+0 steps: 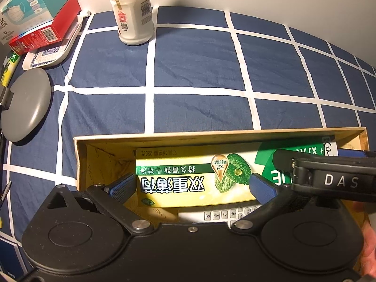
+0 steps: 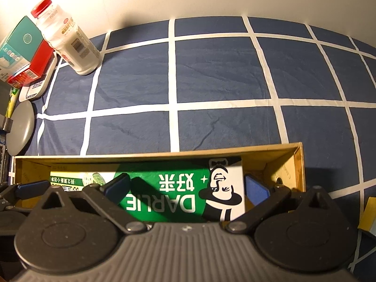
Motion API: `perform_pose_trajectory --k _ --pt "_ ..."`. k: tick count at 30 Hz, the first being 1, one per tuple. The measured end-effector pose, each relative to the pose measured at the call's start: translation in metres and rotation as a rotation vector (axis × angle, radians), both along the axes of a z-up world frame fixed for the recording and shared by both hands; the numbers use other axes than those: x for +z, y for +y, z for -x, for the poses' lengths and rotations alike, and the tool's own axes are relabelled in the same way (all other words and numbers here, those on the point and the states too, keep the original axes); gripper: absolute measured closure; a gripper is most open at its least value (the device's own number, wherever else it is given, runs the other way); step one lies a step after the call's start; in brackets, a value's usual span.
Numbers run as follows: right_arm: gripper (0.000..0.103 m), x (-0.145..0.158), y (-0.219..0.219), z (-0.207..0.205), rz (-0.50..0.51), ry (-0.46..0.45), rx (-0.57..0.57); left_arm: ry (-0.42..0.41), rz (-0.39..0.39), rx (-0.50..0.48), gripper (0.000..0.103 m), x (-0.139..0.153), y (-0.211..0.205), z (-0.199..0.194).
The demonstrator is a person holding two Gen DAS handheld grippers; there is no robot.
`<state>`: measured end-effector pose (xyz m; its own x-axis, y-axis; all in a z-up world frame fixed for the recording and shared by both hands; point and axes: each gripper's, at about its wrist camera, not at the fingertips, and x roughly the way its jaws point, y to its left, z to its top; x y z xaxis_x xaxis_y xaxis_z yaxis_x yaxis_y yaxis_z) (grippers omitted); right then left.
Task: Organize objects
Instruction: 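Lower the toothpaste box into the cardboard box and open the left gripper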
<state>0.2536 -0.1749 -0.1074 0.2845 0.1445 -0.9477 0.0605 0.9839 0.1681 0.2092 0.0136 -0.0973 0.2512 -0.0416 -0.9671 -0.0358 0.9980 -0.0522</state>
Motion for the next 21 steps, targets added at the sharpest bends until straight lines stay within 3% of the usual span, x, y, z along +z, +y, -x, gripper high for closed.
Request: perform_pose_trajectory --k 13,21 --pt "0.002 0.0 -0.002 -0.002 0.019 0.004 -0.007 -0.005 -0.014 -0.01 0.0 -0.001 -0.004 -0.002" --pt "0.002 0.011 -0.007 0.007 -0.006 -0.014 -0.002 -0.024 0.02 0.012 0.0 0.011 -0.004 0.01"
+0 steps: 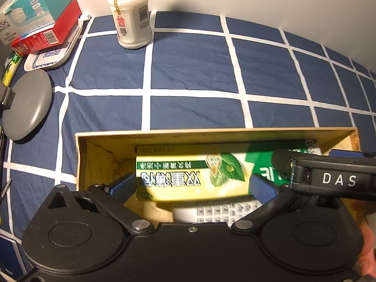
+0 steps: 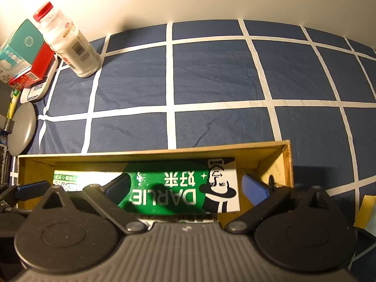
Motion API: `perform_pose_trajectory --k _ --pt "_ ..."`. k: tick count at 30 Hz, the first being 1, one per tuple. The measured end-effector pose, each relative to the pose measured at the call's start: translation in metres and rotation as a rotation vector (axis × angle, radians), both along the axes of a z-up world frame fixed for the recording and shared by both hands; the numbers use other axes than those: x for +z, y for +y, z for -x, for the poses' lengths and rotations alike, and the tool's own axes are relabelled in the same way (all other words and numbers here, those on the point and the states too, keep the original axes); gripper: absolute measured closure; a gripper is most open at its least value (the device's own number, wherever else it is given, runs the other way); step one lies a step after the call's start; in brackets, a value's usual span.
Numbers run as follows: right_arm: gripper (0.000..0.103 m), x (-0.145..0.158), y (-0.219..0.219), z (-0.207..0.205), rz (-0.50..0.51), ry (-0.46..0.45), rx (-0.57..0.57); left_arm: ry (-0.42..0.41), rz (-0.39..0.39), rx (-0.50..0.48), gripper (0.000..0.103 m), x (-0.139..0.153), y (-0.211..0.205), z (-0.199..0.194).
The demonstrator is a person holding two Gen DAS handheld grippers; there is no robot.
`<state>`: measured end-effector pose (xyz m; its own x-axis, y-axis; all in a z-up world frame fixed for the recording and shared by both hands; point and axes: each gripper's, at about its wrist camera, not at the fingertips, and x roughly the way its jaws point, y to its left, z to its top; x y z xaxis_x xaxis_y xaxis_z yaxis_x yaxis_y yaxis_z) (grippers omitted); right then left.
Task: Organize objects
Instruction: 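Lower the toothpaste box into the cardboard box and open the left gripper, then raise the left tool out of the cardboard box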
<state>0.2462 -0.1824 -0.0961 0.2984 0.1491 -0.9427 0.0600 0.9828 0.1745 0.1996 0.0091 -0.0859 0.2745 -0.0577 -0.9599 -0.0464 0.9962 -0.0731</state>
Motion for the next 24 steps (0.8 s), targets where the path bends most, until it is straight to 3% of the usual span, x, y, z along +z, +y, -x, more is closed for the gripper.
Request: perform_pose_trajectory --k 24 --pt "0.0 0.078 -0.025 0.099 -0.04 -0.136 0.012 -0.111 -0.017 0.024 0.0 0.066 -0.017 0.101"
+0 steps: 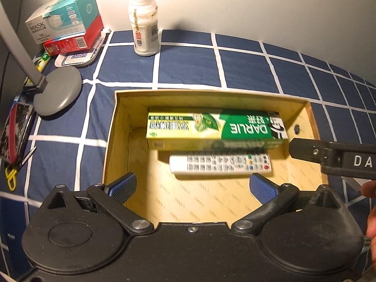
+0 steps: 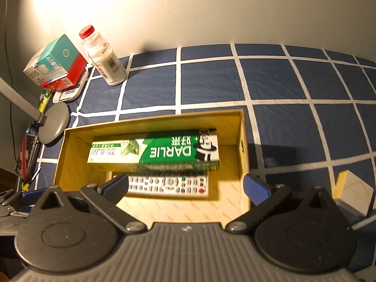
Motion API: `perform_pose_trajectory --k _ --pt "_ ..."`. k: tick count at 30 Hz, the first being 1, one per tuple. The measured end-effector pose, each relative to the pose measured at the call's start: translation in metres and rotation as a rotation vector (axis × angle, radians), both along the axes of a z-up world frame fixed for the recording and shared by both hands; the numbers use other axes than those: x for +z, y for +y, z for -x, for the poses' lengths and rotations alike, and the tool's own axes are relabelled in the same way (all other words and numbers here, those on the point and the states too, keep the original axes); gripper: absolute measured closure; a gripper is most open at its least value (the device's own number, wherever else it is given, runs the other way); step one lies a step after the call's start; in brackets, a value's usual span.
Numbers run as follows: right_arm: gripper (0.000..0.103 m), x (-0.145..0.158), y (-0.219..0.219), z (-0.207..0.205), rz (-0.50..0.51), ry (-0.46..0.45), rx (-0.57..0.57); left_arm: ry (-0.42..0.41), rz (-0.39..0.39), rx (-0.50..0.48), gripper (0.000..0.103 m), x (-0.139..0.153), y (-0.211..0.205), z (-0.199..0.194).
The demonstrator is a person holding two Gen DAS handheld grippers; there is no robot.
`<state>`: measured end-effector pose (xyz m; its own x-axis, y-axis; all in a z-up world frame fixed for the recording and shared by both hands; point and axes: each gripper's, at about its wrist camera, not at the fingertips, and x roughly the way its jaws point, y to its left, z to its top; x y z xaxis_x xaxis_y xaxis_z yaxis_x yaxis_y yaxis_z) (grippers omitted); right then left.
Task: Organize objects
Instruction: 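Raise the left tool out of the cardboard box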
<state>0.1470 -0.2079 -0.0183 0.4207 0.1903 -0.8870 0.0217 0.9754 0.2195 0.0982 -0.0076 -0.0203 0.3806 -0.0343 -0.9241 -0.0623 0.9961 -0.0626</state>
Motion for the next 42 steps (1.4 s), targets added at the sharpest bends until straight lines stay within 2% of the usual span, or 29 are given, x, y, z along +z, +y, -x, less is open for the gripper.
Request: perform_pose_trajectory --k 10,24,31,42 --pt "0.0 0.014 -0.019 0.054 0.008 -0.002 -0.017 -0.005 0.015 -0.011 0.0 0.008 -0.024 0.047" --pt "0.0 0.005 -0.058 0.103 0.019 0.033 -0.03 0.019 0.024 -0.009 0.0 0.0 -0.071 0.091" --pt "0.0 0.0 -0.097 0.123 0.018 0.045 -0.029 0.035 0.016 -0.006 0.0 -0.006 -0.114 0.105" --pt "0.0 -0.017 -0.191 0.156 0.03 0.076 -0.062 0.062 0.038 -0.025 0.0 -0.022 -0.208 0.125"
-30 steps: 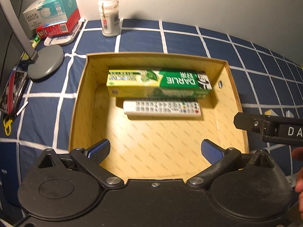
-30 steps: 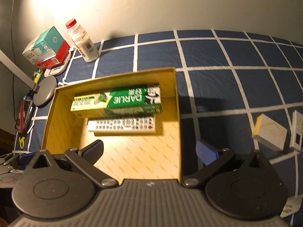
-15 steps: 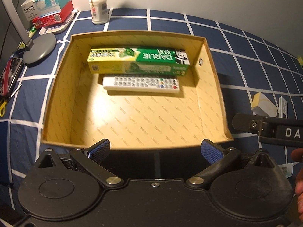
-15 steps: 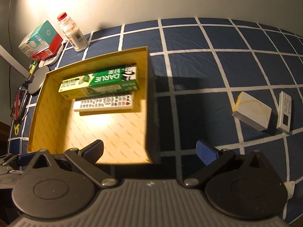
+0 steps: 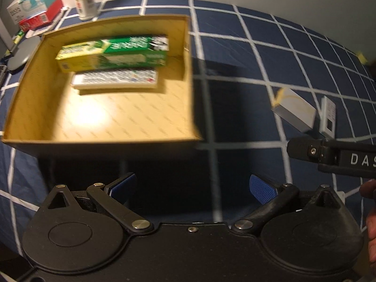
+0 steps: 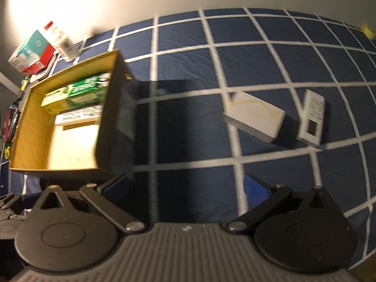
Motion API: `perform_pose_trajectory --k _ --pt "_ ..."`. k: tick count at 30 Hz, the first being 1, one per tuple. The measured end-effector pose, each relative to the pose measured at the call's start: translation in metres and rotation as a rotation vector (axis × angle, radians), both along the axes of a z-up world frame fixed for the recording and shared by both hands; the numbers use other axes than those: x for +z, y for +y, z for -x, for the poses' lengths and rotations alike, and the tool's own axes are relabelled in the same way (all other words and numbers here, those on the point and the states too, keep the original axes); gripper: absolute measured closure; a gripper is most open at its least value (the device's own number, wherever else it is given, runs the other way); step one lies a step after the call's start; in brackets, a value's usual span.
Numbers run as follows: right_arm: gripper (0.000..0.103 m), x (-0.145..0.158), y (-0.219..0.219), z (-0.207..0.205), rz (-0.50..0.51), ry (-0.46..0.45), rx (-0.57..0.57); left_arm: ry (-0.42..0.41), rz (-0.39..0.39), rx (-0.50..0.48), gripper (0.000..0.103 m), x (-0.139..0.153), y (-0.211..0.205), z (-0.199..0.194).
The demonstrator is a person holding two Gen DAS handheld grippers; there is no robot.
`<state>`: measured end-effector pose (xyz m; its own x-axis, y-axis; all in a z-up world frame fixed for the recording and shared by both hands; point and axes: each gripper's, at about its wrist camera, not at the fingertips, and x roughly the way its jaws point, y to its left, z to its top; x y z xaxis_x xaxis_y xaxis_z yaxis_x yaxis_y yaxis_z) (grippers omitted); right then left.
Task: Organize objects
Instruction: 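Raise the left tool out of the cardboard box, then move the open right gripper down onto the flat white plastic plate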
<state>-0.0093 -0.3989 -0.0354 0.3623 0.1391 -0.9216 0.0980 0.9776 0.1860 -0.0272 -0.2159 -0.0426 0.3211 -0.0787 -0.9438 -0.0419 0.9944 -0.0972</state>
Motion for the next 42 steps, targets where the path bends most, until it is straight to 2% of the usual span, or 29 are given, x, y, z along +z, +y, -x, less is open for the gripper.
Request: perform_pose_trajectory --k 11,21,31,42 --pt "0.0 -0.027 -0.085 0.034 0.011 0.06 -0.048 0.049 0.024 -0.032 0.0 -0.03 -0.078 0.015" --pt "0.0 -0.058 -0.135 0.057 0.013 0.115 -0.077 0.103 0.037 -0.067 0.0 -0.061 -0.134 0.027" --pt "0.0 -0.09 -0.165 0.075 -0.008 0.17 -0.118 0.153 0.052 -0.136 0.0 -0.091 -0.175 0.035" --pt "0.0 -0.114 -0.173 0.077 -0.014 0.202 -0.116 0.183 0.091 -0.167 0.0 -0.114 -0.199 0.032"
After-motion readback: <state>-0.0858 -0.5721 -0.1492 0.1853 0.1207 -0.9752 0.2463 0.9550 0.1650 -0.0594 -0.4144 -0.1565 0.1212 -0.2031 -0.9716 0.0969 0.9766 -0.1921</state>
